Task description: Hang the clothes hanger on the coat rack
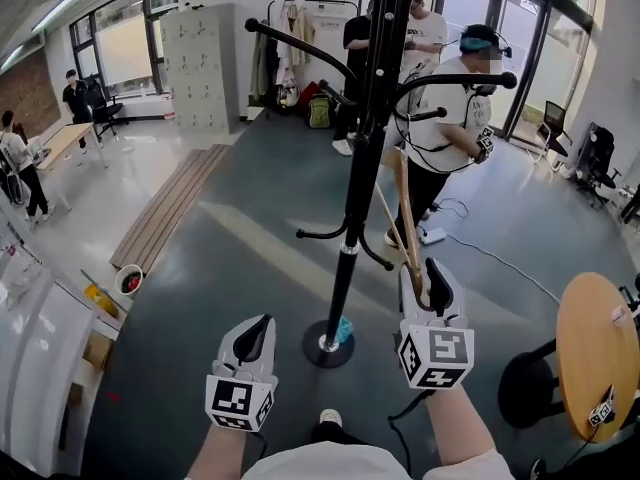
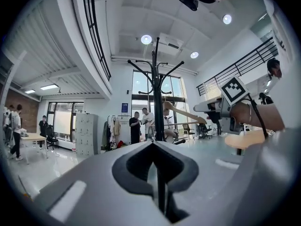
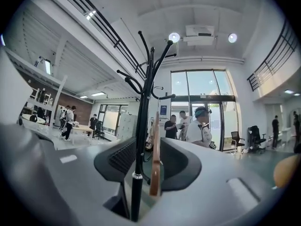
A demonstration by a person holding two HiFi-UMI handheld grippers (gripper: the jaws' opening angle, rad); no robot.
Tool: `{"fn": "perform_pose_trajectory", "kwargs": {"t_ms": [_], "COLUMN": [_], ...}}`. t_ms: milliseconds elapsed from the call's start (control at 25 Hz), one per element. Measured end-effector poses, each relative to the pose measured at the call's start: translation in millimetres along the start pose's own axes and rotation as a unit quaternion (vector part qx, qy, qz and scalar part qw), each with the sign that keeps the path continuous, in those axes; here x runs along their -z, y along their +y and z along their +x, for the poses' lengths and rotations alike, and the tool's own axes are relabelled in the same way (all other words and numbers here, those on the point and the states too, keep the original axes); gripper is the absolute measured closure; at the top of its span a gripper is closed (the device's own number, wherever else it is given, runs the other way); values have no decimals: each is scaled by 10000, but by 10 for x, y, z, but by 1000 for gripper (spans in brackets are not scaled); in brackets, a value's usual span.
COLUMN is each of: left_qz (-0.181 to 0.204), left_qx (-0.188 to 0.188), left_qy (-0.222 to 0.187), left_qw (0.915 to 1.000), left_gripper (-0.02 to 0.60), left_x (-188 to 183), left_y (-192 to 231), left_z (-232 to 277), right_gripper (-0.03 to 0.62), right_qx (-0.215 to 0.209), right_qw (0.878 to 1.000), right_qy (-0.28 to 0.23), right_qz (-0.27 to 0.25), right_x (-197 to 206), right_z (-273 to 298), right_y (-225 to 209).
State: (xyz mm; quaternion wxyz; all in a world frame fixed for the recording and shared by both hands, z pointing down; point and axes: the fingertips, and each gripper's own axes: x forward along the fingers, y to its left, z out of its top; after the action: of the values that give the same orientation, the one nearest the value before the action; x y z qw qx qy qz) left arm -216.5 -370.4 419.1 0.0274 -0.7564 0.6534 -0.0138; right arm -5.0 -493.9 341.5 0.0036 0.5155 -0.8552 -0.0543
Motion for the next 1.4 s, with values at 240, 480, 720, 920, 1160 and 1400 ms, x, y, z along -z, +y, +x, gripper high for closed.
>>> {"fn": "perform_pose_trajectory", "kwargs": {"t_ms": [240, 480, 720, 920, 1160, 1400], "left_qz": [90, 42, -133, -230, -244, -173], "left_qx": [313, 588, 765, 802, 838, 686], "left_qy": [-160, -278, -104, 64, -48, 98], "left_qw": [9993, 9979, 9969, 9965, 9962, 9974], "left_gripper": [581, 581, 581, 581, 581, 581], "left_x": [-154, -201, 24, 215, 132, 183], "left_y": [-111, -243, -366, -425, -691, -1017], "left_z": [-277, -567, -825, -1067, -1476, -2122], "right_gripper": [534, 566, 566, 568, 568, 568], "right_qx": [288, 378, 281, 116, -194, -692], "right_qw": [9989, 9972, 9937, 9907, 9894, 9873], "right_qy": [282, 584, 1020, 1262, 1281, 983], "right_qz": [254, 288, 376, 506, 662, 1040], "right_x": [339, 604, 983, 1220, 1217, 1184], "right_z": [-620, -1102, -1515, -1789, -2251, -2981], "right_y": [229, 521, 838, 1098, 1279, 1548]}}
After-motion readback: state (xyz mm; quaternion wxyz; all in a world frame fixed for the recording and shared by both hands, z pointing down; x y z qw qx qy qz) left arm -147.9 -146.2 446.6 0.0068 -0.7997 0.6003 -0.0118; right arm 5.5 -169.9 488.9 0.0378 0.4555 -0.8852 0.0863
